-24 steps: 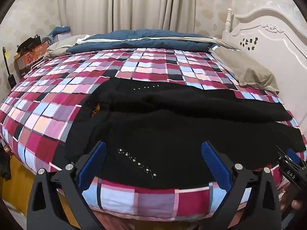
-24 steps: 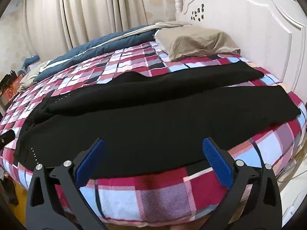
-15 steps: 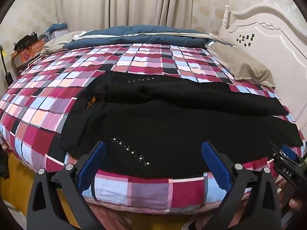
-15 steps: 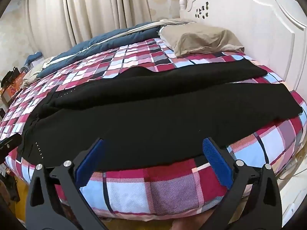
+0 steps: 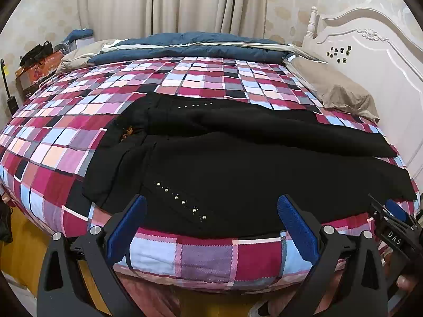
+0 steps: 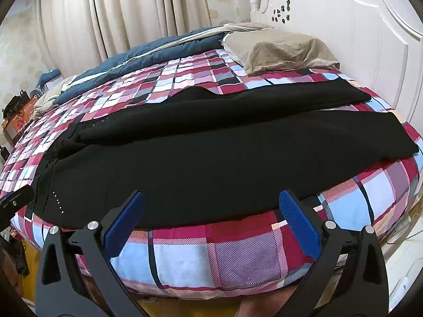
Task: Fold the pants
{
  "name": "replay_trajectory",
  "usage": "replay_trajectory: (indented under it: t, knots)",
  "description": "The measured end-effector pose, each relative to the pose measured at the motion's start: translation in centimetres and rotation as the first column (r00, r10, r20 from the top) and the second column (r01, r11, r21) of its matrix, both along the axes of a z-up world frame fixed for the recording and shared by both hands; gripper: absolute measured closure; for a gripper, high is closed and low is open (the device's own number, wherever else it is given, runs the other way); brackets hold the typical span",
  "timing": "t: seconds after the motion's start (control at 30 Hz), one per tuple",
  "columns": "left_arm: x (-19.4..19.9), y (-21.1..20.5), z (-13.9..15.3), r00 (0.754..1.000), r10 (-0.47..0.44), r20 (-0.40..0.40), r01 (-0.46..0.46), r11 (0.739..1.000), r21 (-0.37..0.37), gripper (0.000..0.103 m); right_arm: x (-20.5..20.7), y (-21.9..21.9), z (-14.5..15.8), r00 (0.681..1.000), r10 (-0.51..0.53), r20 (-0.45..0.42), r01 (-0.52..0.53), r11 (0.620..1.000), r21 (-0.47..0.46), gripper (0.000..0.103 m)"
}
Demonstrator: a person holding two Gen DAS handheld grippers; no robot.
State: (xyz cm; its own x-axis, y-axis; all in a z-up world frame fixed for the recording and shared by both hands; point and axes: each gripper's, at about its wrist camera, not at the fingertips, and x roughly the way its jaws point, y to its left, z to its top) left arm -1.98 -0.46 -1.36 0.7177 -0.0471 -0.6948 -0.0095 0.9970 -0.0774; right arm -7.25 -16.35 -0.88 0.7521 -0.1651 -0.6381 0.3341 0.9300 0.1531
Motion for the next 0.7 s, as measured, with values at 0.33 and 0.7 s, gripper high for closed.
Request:
replay_trajectory:
  t: [0.33, 0.7]
  knots:
    - [0.11, -0.14, -0.35, 1.000, 0.001, -0.011, -0.001, 1.000, -0.001, 0.004, -0.13, 0.35, -0.30, 1.000, -0.001, -0.007, 0.001, 1.000, 0.003, 0.002]
    - [0.29, -0.06, -0.61, 1.000, 0.006, -0.021, -0.006, 1.000, -0.006, 0.004, 0.04, 0.41, -0.27, 1.000, 0.001, -0.014, -0.001, 1.000, 0.006, 0.002]
